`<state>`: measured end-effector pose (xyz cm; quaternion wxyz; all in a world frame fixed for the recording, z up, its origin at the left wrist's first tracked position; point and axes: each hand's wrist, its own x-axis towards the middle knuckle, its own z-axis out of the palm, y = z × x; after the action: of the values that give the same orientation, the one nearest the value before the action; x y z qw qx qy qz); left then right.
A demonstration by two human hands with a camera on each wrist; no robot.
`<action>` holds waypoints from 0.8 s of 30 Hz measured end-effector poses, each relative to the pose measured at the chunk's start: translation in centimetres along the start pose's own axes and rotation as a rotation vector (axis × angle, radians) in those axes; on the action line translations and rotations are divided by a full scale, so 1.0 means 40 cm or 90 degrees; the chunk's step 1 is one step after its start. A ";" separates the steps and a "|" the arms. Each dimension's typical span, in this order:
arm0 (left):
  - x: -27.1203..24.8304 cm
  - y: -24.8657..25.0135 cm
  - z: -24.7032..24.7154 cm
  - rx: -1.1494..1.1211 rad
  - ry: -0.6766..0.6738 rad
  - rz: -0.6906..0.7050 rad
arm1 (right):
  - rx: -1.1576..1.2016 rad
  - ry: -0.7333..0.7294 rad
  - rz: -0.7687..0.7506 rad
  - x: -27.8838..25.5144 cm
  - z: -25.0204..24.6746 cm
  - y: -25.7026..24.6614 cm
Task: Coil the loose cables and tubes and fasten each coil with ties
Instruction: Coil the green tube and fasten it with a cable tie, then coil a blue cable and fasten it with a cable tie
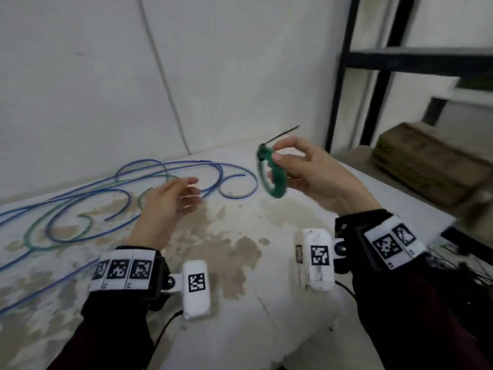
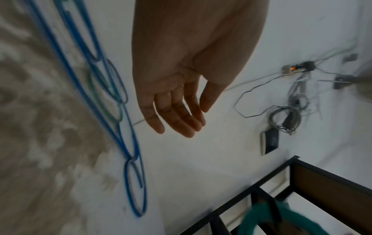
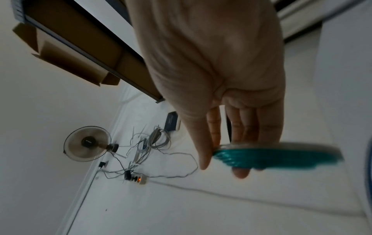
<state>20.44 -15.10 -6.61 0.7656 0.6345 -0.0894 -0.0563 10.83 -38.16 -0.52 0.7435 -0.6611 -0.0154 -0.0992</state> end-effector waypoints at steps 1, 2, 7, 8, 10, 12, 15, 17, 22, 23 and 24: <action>0.002 -0.016 0.009 -0.025 -0.006 -0.030 | -0.038 0.035 0.000 -0.010 -0.040 -0.003; 0.003 -0.030 0.016 -0.049 -0.011 -0.057 | -0.094 0.066 0.006 -0.016 -0.079 -0.004; 0.005 -0.076 0.015 -0.128 0.021 -0.168 | -0.526 0.090 0.106 0.028 -0.225 0.041; 0.005 -0.085 0.011 -0.130 0.031 -0.185 | -0.616 0.079 0.129 0.044 -0.243 0.055; 0.008 -0.097 0.001 -0.122 0.045 -0.210 | -0.725 0.056 0.180 0.073 -0.266 0.076; 0.014 -0.103 -0.010 -0.126 0.052 -0.219 | -0.768 0.041 0.220 0.095 -0.283 0.091; 0.018 -0.112 -0.024 -0.150 0.061 -0.218 | -0.807 0.015 0.281 0.111 -0.296 0.101; 0.015 -0.119 -0.035 -0.180 0.079 -0.222 | -0.830 -0.007 0.318 0.114 -0.296 0.107; 0.008 -0.130 -0.061 -0.256 0.122 -0.235 | -0.824 0.047 0.291 0.112 -0.267 0.093; 0.007 -0.131 -0.061 -0.264 0.126 -0.234 | -0.808 0.062 0.259 0.112 -0.251 0.088; 0.006 -0.131 -0.059 -0.271 0.128 -0.233 | -0.777 0.063 0.231 0.115 -0.229 0.082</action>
<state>21.31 -13.86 -12.18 0.8637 0.4676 0.1165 -0.1476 14.91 -47.44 -4.18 0.2380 -0.9525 0.1900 0.0070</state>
